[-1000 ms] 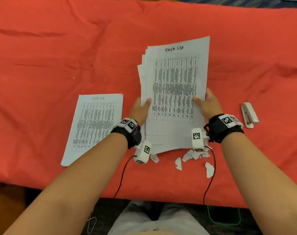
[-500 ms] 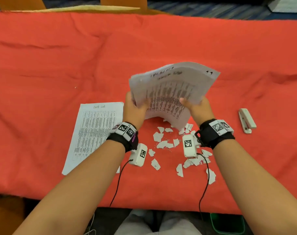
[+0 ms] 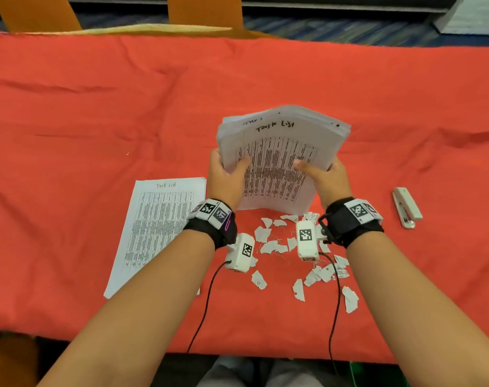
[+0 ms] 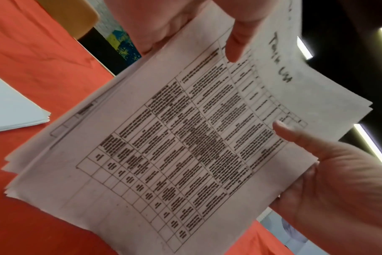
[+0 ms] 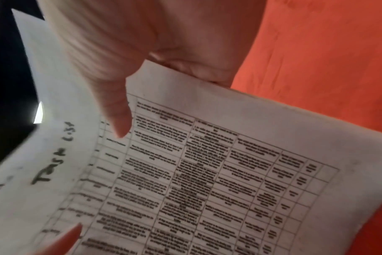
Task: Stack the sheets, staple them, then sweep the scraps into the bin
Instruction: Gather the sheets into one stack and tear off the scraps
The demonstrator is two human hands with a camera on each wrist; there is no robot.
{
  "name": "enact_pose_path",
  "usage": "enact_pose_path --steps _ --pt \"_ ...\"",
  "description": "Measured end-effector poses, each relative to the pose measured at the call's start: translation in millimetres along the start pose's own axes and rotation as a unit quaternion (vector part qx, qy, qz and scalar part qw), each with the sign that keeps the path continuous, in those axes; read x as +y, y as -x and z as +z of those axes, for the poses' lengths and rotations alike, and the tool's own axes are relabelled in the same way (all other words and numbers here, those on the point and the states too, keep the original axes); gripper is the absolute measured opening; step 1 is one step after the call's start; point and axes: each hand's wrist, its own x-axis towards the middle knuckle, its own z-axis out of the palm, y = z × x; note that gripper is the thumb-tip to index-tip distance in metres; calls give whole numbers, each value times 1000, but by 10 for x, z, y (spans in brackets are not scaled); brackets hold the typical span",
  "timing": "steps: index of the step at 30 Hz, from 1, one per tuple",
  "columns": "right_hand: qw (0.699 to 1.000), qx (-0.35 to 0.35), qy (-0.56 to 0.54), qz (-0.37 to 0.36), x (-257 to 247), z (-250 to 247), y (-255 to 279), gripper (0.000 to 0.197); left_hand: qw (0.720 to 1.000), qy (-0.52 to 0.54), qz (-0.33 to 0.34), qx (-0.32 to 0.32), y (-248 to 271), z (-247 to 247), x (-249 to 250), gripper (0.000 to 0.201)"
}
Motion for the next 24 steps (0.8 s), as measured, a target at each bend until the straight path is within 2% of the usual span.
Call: enact_pose_path --steps 6,8,10,15,17,18,20,24 --pt "1000 7 -12 -17 -78 27 -27 21 999 10 21 22 -18 40 59 23" --pt "999 14 -19 -27 -106 59 -28 18 999 1 36 18 -11 59 107 34" --pt "999 16 -34 -39 -129 76 -37 21 998 7 52 18 -19 48 155 38" --pt "999 -18 -3 -30 -143 57 -36 35 997 14 77 21 39 9 312 22" --pt "999 -31 5 -24 -130 84 -40 43 995 35 81 44 43 24 404 20" --pt "999 -35 8 -19 -127 102 -39 45 993 52 82 64 20 31 437 27" --pt "999 -39 16 -12 -115 128 -37 44 990 80 57 106 -35 42 518 37" --pt "999 -39 17 -5 -104 117 -40 33 987 61 38 144 -189 11 508 32"
